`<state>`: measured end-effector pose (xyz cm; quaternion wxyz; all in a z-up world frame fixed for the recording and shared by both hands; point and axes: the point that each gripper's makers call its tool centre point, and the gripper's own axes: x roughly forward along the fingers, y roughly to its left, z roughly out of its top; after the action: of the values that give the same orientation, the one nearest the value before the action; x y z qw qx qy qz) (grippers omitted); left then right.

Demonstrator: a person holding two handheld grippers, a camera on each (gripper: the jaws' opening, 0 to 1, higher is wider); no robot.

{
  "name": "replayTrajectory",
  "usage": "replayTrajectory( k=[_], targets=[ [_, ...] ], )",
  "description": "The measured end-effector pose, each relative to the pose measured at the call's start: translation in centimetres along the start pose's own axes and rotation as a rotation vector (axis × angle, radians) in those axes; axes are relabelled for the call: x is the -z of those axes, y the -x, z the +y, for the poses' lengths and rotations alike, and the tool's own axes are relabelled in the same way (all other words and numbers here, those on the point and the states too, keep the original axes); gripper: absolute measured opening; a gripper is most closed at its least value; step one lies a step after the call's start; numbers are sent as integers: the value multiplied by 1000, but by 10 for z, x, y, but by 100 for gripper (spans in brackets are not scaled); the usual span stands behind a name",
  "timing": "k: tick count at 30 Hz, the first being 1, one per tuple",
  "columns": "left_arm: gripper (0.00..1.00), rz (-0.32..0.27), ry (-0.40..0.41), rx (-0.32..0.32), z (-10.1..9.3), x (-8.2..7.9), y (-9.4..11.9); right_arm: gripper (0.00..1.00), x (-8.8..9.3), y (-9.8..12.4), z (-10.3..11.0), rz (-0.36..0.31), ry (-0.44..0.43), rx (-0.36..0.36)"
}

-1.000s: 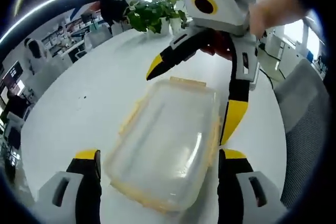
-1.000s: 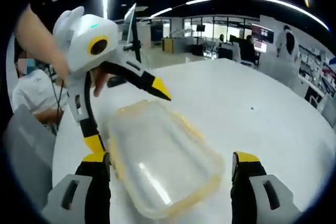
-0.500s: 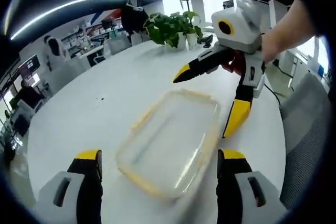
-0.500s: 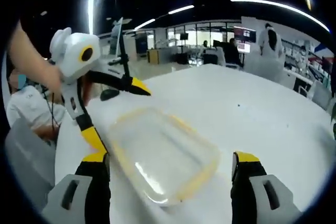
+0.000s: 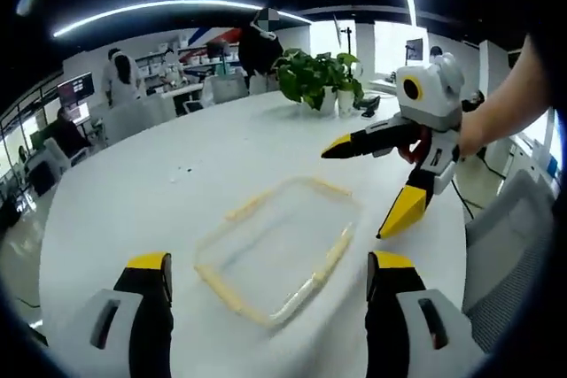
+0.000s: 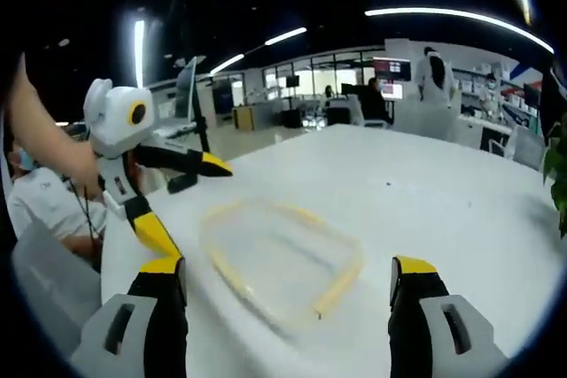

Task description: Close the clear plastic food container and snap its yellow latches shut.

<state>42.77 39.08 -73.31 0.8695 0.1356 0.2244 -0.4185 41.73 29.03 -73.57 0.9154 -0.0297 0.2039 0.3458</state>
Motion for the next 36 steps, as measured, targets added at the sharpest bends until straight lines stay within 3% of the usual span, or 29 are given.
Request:
replayTrajectory(
  k=[6,12,23,36],
  targets=[
    [92,-33,25,-33,-4,1,15,96,-3,9,7,-39,-32,13],
    [91,-77,63,-54,-5,-8,27,95,-2,20,10,-36,-30,33],
    [89,-91,114,-70,-13,4,45,94,-11,37,21,-74,-42,48],
    [89,-115,144,-73,-26,13,68,92,-5,60,33,-93,-66,74]
  ],
)
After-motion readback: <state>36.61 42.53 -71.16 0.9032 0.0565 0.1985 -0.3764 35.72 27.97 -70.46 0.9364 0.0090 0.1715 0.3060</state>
